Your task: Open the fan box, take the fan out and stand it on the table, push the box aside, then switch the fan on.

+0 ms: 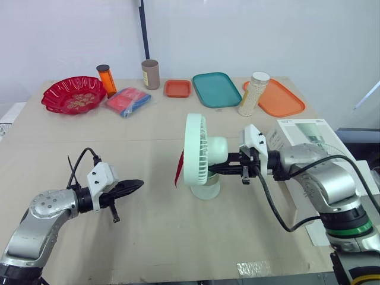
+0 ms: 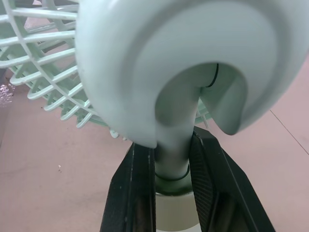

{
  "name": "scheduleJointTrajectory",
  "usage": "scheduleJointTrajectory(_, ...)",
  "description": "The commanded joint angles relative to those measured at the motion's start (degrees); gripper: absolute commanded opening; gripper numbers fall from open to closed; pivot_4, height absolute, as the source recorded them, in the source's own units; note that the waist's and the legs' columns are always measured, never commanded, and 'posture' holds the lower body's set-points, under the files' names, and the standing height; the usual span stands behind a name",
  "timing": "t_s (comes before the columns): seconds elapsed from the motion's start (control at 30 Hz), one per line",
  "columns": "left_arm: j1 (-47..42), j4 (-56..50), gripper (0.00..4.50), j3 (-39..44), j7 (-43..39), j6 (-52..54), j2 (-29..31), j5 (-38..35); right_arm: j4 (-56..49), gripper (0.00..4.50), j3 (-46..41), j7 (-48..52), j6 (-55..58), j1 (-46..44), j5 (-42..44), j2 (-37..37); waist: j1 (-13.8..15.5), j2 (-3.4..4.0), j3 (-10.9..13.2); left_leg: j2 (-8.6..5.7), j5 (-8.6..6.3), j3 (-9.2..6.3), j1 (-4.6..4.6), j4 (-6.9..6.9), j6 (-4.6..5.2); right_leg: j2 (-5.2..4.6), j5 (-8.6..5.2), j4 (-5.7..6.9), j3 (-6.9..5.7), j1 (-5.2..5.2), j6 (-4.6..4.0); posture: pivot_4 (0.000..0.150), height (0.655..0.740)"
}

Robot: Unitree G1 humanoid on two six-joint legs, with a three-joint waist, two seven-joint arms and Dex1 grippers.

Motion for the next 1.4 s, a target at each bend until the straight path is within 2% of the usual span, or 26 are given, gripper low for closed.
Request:
scheduleJointTrajectory(0.03, 0.0, -1.0, 0.01, 0.7, 0.0, -0.9, 0.5, -0.3, -0.9, 0.4, -1.2, 0.9, -1.7, 0.8, -0.3, -1.0, 0.0, 0.0, 0.0, 0.0, 0.0, 0.0, 0.01, 0.0, 0.0, 0.0, 0.0, 0.0, 0.0, 0.0, 0.0, 0.15, 0.74)
scheduleJointTrajectory(0.27, -0.3, -1.3, 0.01, 0.2, 0.4, -0.6, 0.2, -0.2, -0.2, 0.4, -1.3, 1.4, -5.0, 2.7, -1.5, -1.6, 0.0, 0.0, 0.0, 0.0, 0.0, 0.01, 0.04, 0.0, 0.0, 0.01, 0.0, 0.0, 0.0, 0.02, 0.0, 0.15, 0.74)
scheduleJointTrajectory(0.3, -0.4, -1.2, 0.0, 0.3, 0.4, -0.6, 0.2, -0.2, -0.1, 0.9, -1.3, 1.3, -5.1, 2.7, -1.6, -1.5, 0.0, 0.0, 0.0, 0.01, 0.0, 0.0, 0.04, 0.0, 0.0, 0.01, 0.0, 0.0, 0.0, 0.03, 0.0, 0.15, 0.74)
scheduleJointTrajectory(0.43, -0.8, -1.1, 0.0, 0.2, 0.4, -0.5, 0.3, -0.2, -0.4, 2.34, -1.2, 1.5, -5.9, 3.4, -2.0, -1.7, 0.0, 0.0, 0.0, 0.0, 0.0, 0.0, 0.04, 0.0, 0.0, 0.0, 0.0, 0.0, 0.0, 0.04, 0.0, 0.15, 0.74)
scheduleJointTrajectory(0.47, -0.9, -1.0, 0.0, 0.2, 0.4, -0.5, 0.3, -0.2, -0.4, 2.96, -1.2, 1.4, -5.9, 3.4, -2.1, -1.6, 0.0, 0.0, 0.0, 0.0, 0.0, 0.0, 0.03, 0.0, 0.0, 0.0, 0.0, 0.0, 0.0, 0.03, 0.0, 0.15, 0.74)
scheduleJointTrajectory(0.5, -1.0, -1.0, 0.0, 0.1, 0.4, -0.4, 0.2, -0.2, -0.4, 3.38, -1.2, 1.3, -5.9, 3.4, -2.3, -1.4, 0.0, 0.0, 0.0, 0.0, 0.0, 0.0, 0.03, 0.0, 0.0, 0.01, 0.0, 0.0, 0.0, 0.02, 0.0, 0.15, 0.74)
scheduleJointTrajectory(0.6, -1.1, -1.1, 0.0, -0.1, 0.5, -0.3, 0.2, -0.2, -0.4, 4.45, -1.4, 1.2, -5.8, 3.5, -2.5, -1.3, 0.0, 0.0, 0.0, 0.0, 0.0, 0.01, 0.02, 0.0, 0.0, 0.0, 0.0, 0.0, 0.01, 0.02, 0.0, 0.15, 0.74)
scheduleJointTrajectory(1.17, -0.8, -1.0, 0.0, -0.3, 0.6, -0.6, 0.0, -0.3, -1.0, 4.45, -2.2, 2.4, -6.1, 5.8, -2.4, -3.4, 0.0, 0.0, 0.0, 0.0, 0.0, 0.0, 0.02, 0.0, 0.0, 0.0, 0.0, 0.0, 0.0, 0.02, 0.0, 0.15, 0.74)
scheduleJointTrajectory(1.4, -0.9, -0.7, 0.0, -0.2, 0.0, -0.9, 0.2, -0.4, -2.5, 4.45, -3.9, 3.6, -6.5, 9.8, -2.2, -7.8, 0.1, 0.0, 0.0, -0.01, 0.0, 0.0, 0.01, 0.0, 0.0, -0.01, -0.01, 0.0, 0.0, 0.03, 0.01, 0.15, 0.74)
